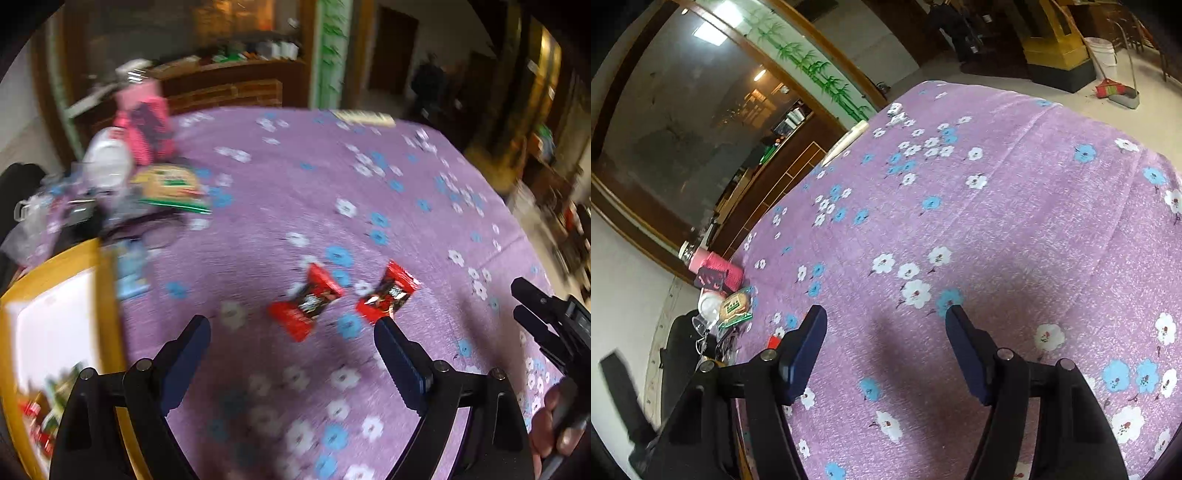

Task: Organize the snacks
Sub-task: 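Move both open grippers back to the last two red candies on the cloth, then grasp a red candy with the right gripper while the left gripper grasps the other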

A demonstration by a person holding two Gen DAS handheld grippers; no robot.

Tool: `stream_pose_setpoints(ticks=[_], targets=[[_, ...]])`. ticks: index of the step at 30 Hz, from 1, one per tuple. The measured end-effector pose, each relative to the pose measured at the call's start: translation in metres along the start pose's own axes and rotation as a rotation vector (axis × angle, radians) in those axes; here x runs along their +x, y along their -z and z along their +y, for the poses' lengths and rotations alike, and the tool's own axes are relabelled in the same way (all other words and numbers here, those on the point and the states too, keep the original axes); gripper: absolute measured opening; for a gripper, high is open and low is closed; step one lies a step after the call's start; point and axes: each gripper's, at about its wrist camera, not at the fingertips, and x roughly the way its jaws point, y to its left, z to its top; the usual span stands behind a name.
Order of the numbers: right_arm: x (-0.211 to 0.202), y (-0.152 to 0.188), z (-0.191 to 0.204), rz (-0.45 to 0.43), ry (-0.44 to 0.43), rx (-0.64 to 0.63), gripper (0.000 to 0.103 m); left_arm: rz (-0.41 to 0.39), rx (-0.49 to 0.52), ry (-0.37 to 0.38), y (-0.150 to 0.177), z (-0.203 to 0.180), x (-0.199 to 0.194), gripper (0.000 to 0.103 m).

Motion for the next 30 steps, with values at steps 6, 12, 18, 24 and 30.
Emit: stream_pose_setpoints(ticks=[6, 12, 18, 24, 30], targets=[[0.001, 0.001, 0.002, 0.015, -0.018, 0.000, 0.067, 0.051, 0.014, -0.052, -0.008, -0.005, 0.041, 0.092], [0.001, 0.003, 0.008, 0.024, -0.026, -0.018, 0.067, 0.031, 0.048, -0.100, -0.002, -0.009, 0.053, 0.038], [0.002, 0.004, 0.010, 0.027, -0.032, -0.035, 0.067, 0.080, 0.027, -0.083, 0.015, -0.016, 0.045, 0.020], [0.007, 0.009, 0.018, 0.056, -0.053, -0.073, 0.067, 0.069, 0.015, -0.024, 0.067, -0.021, 0.010, 0.014], [0.014, 0.019, 0.033, 0.098, -0.094, -0.144, 0.067, -0.026, -0.067, 0.028, 0.087, -0.004, -0.004, 0.014]])
